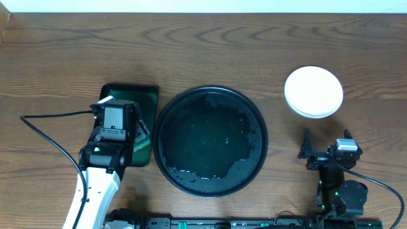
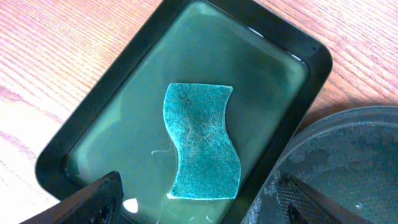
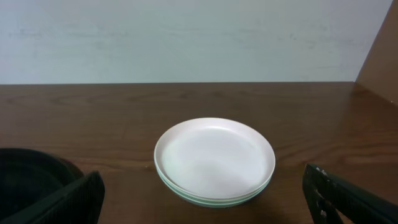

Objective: Clean dirty plates on tray and stack at the side

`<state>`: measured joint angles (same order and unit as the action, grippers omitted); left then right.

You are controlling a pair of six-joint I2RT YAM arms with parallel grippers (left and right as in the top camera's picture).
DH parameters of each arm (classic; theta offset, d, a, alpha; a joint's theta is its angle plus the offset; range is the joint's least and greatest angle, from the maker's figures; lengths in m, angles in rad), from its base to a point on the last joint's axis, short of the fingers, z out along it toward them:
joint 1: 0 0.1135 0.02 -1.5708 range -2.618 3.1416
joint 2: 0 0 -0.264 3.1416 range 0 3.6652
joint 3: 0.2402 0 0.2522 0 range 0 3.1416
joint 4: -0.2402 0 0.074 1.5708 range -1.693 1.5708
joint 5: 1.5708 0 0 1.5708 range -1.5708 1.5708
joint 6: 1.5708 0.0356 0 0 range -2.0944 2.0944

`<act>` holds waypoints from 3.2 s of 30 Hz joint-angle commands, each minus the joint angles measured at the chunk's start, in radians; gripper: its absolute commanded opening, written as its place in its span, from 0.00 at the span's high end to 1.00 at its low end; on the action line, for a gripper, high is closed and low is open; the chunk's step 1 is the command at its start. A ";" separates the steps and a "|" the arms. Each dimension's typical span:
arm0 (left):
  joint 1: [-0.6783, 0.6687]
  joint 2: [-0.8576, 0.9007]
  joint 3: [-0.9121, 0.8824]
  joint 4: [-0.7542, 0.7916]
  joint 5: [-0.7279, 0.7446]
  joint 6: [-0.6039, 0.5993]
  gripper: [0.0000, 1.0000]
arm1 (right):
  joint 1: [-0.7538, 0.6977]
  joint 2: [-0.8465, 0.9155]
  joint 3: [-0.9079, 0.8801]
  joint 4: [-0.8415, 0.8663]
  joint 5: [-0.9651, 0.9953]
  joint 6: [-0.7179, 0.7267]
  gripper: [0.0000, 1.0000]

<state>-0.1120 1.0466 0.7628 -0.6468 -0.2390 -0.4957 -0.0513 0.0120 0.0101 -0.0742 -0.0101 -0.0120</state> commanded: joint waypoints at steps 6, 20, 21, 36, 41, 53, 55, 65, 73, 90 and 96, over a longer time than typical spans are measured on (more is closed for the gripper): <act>0.000 -0.001 0.017 0.000 -0.013 0.013 0.20 | -0.008 -0.007 -0.005 -0.001 0.009 -0.015 0.01; 0.000 0.003 0.017 -0.119 -0.008 0.055 0.20 | -0.008 -0.007 -0.005 -0.001 0.009 -0.015 0.01; 0.001 0.002 0.015 -0.118 0.002 0.082 0.20 | -0.008 -0.007 -0.005 -0.001 0.009 -0.015 0.01; 0.119 -0.657 -0.254 -0.027 0.394 0.731 0.20 | -0.008 -0.007 -0.005 -0.001 0.009 -0.015 0.01; 0.121 -0.799 -0.353 0.109 0.407 0.757 0.20 | -0.008 -0.007 -0.005 -0.001 0.009 -0.015 0.01; 0.187 -1.046 -0.718 0.512 0.407 0.584 0.20 | -0.008 -0.007 -0.005 -0.001 0.009 -0.015 0.01; 0.192 -1.045 -0.756 0.589 0.407 0.555 0.20 | -0.008 -0.007 -0.005 -0.001 0.009 -0.015 0.01; 0.191 -1.045 -0.759 0.575 0.253 0.408 0.20 | -0.008 -0.007 -0.005 -0.001 0.009 -0.015 0.01; 0.191 -1.045 -0.759 0.574 0.253 0.424 0.20 | -0.008 -0.007 -0.005 -0.001 0.009 -0.015 0.01; 0.191 -1.039 -0.759 0.577 0.272 0.544 0.20 | -0.008 -0.007 -0.005 -0.001 0.009 -0.015 0.01; 0.191 -1.030 -0.759 0.578 0.272 0.544 0.20 | -0.008 -0.007 -0.005 -0.001 0.009 -0.015 0.01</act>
<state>0.0750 0.0113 0.0303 -0.0479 0.0460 0.0307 -0.0513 0.0113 0.0090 -0.0731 -0.0067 -0.0124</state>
